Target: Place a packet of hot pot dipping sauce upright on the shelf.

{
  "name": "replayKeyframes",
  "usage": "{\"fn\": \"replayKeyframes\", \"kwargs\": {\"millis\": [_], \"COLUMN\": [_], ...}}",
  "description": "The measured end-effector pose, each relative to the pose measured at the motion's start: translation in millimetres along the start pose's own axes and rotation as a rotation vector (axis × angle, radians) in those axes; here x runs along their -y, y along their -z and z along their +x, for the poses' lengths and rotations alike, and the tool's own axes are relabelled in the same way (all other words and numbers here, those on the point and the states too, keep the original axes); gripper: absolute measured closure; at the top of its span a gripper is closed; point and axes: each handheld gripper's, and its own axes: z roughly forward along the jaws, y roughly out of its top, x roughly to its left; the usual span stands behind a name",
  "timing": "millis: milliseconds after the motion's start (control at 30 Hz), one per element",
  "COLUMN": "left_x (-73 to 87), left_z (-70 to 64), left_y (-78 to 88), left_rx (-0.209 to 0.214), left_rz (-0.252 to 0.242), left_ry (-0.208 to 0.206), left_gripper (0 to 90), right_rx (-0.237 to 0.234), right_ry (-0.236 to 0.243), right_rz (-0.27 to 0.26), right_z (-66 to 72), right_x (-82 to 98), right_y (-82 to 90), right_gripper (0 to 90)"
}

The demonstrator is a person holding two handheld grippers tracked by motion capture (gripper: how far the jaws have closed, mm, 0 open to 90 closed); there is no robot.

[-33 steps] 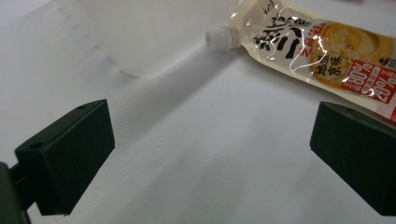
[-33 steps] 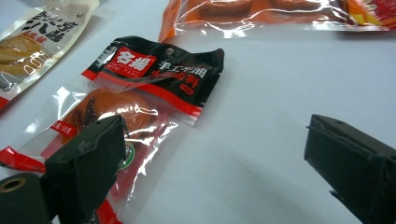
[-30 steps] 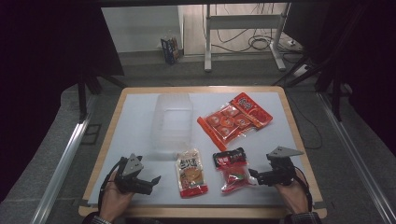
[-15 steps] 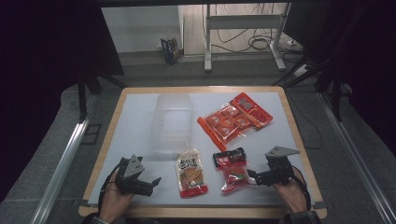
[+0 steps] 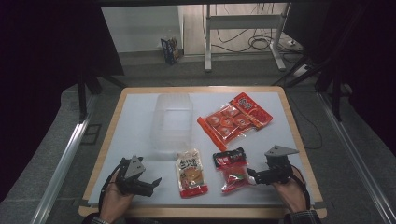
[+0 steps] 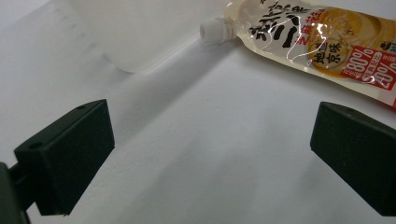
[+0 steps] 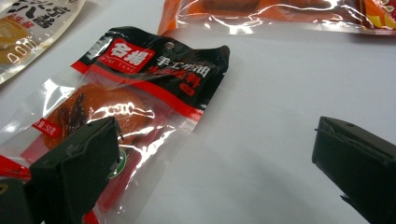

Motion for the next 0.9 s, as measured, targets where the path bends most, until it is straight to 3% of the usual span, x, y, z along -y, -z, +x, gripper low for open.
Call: {"fn": "replayKeyframes", "kwargs": {"millis": [533, 767, 900], "left_x": [-1.1, -1.2, -1.1], "left_z": [-3.6, -4.4, -4.5], "left_y": [-2.7, -3.6, -3.8], "left_rx": [0.012, 0.015, 0.014], "left_rz": [0.006, 0.011, 0.012], "left_ry": [-0.022, -0.028, -0.028], "left_gripper": [0.0, 0.0, 0.0], "right_rx": [0.052, 0.047, 0.052], "right_ry": [-0.003, -0.027, -0.015], "right_rz": [-0.008, -0.029, -0.027], "right_z": [-12.1, -22.4, -25.2], "right_x": [-6.0, -9.5, -10.3], "right_y": [-5.7, -6.6, -8.2], "right_gripper": [0.3, 0.0, 0.0]}}
